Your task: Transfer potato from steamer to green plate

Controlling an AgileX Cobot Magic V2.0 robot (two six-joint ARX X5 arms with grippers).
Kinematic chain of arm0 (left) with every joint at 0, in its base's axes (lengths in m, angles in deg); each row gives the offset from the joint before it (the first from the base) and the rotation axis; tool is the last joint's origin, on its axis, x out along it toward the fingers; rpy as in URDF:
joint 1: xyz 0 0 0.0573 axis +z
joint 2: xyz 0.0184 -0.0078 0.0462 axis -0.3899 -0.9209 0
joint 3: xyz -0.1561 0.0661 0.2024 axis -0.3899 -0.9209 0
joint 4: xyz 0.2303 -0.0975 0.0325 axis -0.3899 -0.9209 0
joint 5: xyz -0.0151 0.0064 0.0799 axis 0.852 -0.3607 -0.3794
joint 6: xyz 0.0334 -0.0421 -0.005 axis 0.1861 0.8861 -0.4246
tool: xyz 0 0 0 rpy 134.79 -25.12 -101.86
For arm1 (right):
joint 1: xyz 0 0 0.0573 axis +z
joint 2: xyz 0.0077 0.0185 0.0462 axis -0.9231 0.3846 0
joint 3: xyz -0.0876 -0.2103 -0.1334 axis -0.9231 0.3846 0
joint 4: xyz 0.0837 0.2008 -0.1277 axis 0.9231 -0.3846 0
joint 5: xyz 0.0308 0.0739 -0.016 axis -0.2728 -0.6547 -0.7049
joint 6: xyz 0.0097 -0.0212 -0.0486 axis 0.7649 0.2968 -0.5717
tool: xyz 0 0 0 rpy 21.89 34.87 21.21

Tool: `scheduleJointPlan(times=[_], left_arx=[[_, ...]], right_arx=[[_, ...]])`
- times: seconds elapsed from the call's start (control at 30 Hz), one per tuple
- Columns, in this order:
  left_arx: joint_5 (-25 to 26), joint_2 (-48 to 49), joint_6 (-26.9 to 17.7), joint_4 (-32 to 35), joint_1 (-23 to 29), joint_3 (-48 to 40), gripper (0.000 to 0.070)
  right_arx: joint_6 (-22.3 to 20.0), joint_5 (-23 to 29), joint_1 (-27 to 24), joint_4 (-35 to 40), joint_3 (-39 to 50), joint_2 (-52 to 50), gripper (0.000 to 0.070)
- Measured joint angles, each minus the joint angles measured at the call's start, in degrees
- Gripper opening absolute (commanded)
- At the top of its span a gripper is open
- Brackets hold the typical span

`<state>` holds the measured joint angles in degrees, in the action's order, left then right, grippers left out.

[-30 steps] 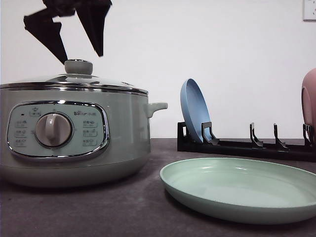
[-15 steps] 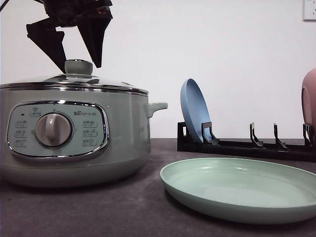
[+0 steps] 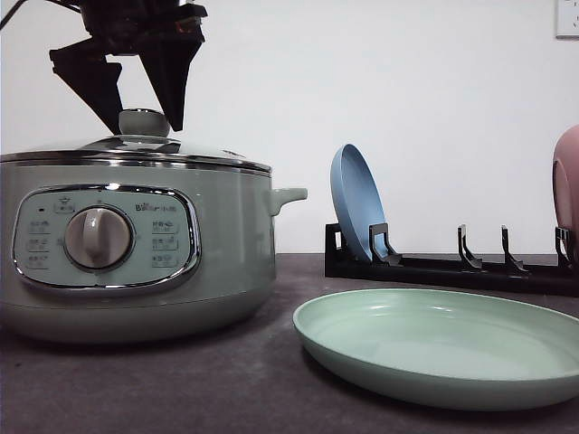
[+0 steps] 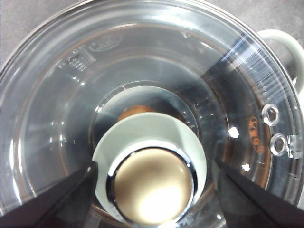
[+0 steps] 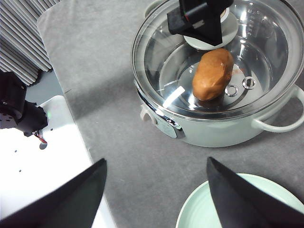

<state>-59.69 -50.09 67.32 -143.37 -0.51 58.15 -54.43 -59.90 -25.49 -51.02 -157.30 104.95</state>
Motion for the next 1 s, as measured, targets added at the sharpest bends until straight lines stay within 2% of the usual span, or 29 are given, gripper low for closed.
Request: scheduleJointPlan(times=[0.23, 0.37, 0.43, 1.0], left_arx=[[-0.31, 0.0, 0.0, 0.0, -0.07, 0.0, 0.0242], [-0.55, 0.0, -0.3, -0.06, -0.09, 0.11, 0.0063], [-0.54, 0.0, -0.79, -0.16, -0.09, 0.21, 0.0006], [-0.54, 0.97, -0.59, -0.95, 0.25, 0.45, 0.0003]], right_arx=[[-0.02, 0.0, 0.0, -0.01, 0.0, 0.0, 0.0416], [-0.02, 0.0, 0.0, -0.01, 0.0, 0.0, 0.0416], [-0.02, 0.01, 0.0, -0.01, 0.0, 0.0, 0.0416], [-0.35, 1.4, -0.07, -0.01, 0.0, 0.0, 0.0416]])
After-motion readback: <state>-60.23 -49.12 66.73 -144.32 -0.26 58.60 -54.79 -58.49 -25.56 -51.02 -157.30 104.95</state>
